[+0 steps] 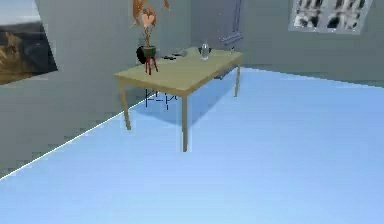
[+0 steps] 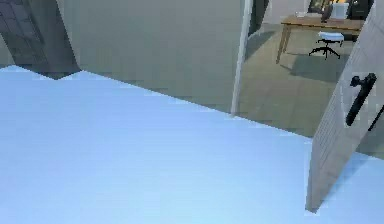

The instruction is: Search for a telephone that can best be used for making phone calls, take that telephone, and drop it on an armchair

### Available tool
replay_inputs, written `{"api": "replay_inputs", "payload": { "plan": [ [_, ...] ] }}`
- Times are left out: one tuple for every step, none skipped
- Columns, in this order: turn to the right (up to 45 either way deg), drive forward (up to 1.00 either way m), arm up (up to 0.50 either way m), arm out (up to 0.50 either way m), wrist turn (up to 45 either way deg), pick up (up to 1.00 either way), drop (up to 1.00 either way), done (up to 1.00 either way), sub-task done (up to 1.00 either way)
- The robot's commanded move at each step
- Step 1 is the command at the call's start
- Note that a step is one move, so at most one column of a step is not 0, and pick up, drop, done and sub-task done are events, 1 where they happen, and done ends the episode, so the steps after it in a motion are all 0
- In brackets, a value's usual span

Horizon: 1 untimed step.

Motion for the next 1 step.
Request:
{"api": "replay_inputs", "payload": {
  "plan": [
    [45.0,0.0,0.0,0.0,0.0,0.0,0.0,0.0,0.0]
  ]
}}
